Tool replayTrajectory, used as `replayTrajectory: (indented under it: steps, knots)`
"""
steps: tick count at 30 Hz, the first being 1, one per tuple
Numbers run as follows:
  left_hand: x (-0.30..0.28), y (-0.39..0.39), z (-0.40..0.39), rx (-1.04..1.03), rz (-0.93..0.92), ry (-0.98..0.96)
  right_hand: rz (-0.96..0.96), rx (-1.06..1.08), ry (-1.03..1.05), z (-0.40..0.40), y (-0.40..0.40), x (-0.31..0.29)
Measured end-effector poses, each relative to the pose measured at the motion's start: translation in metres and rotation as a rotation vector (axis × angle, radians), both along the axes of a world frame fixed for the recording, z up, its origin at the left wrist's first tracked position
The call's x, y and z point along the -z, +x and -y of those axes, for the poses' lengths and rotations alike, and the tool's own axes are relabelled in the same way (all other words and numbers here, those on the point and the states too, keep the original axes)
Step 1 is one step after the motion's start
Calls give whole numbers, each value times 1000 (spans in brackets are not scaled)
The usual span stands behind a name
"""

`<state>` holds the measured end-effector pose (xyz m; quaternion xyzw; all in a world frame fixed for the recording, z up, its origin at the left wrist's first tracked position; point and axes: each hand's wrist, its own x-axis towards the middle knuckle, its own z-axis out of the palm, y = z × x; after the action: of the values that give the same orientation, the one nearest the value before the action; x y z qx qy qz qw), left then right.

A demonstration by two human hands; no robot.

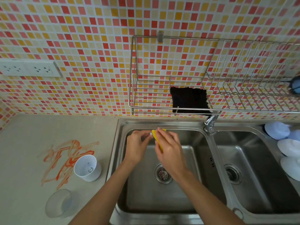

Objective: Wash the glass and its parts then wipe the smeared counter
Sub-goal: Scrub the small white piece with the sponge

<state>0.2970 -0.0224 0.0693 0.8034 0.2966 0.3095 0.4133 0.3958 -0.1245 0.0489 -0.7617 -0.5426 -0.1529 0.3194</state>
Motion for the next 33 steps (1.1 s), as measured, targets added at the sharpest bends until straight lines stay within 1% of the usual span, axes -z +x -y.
replayTrajectory:
  steps: [4, 8, 11, 13, 15, 19, 24, 26, 29, 33]
  knots:
    - [2, 1, 4, -34, 30, -170, -77, 77, 35, 1, 4, 3]
    - [3, 1, 5, -43, 86, -293, -35, 41, 25, 2, -1, 6]
    - [7, 2, 4, -58, 106, -392, -108, 129, 58, 1, 4, 4]
    - [6, 3, 5, -62, 133, -438, -103, 114, 59, 0, -1, 3]
    - [6, 3, 6, -55, 159, -465, -68, 68, 51, -1, -6, 3]
    - [4, 6, 9, -70, 181, -523, -81, 132, 46, -2, 4, 3]
    - [5, 7, 10, -87, 179, -610, 42, 69, 6, 3, 1, 7]
    - [7, 8, 11, -91, 134, -631, 29, 84, -9, 1, 6, 7]
    - [10, 10, 11, -111, 71, -611, -16, 106, -15, 0, 8, 7]
    - [8, 11, 12, -164, 58, -601, -15, 73, 7, 7, -4, 10]
